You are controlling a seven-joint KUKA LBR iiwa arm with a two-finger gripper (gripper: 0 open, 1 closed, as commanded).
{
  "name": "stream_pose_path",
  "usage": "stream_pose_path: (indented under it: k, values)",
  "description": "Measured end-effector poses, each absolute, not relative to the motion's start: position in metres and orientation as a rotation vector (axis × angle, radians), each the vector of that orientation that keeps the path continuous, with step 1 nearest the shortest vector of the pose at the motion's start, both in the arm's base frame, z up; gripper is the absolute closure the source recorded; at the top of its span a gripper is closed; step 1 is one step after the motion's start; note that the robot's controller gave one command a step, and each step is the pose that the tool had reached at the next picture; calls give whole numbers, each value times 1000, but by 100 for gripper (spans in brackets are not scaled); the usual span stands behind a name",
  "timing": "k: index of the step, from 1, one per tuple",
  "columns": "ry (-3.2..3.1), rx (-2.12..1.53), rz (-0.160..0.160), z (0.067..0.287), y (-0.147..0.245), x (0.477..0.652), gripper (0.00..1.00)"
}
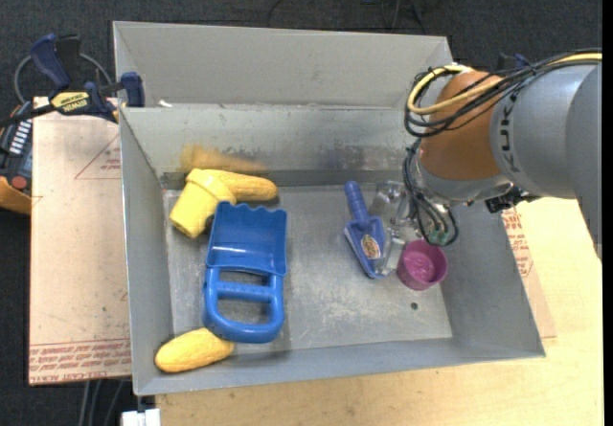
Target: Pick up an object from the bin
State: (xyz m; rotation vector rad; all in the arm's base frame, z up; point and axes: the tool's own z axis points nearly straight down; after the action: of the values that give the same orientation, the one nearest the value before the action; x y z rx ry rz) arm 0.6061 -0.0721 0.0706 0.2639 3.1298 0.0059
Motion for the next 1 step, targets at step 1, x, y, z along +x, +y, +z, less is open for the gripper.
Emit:
stream_pose_path:
  k: [1]
  values:
    - [3124,196,5,74,-61,587,100]
